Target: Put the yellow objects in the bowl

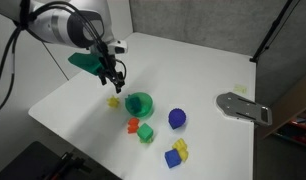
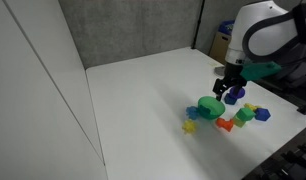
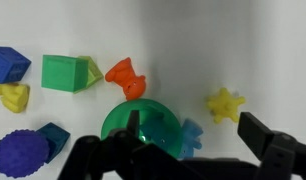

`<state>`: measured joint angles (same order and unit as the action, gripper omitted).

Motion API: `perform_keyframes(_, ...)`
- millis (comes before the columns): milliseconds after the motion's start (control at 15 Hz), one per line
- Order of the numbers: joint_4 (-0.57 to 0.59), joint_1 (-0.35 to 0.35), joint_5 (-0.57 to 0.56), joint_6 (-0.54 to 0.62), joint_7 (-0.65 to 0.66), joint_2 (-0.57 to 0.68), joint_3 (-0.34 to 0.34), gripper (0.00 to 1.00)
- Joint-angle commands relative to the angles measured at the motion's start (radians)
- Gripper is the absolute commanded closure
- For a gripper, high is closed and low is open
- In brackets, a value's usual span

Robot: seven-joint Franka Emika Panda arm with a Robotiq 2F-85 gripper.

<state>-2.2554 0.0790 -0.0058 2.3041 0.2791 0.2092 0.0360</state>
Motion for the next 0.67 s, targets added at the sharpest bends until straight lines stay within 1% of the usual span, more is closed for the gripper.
perform_keyframes(0, 0.021, 0.047, -0.021, -0.002, 0.08, 0.051, 0.009, 0.0)
perform_keyframes(400, 0.061, 0.113, -0.024, 0.072, 0.128, 0.158, 0.012, 0.0)
perform_keyframes(600, 0.097, 0.132, -0.007, 0.127, 0.143, 0.215, 0.01, 0.0)
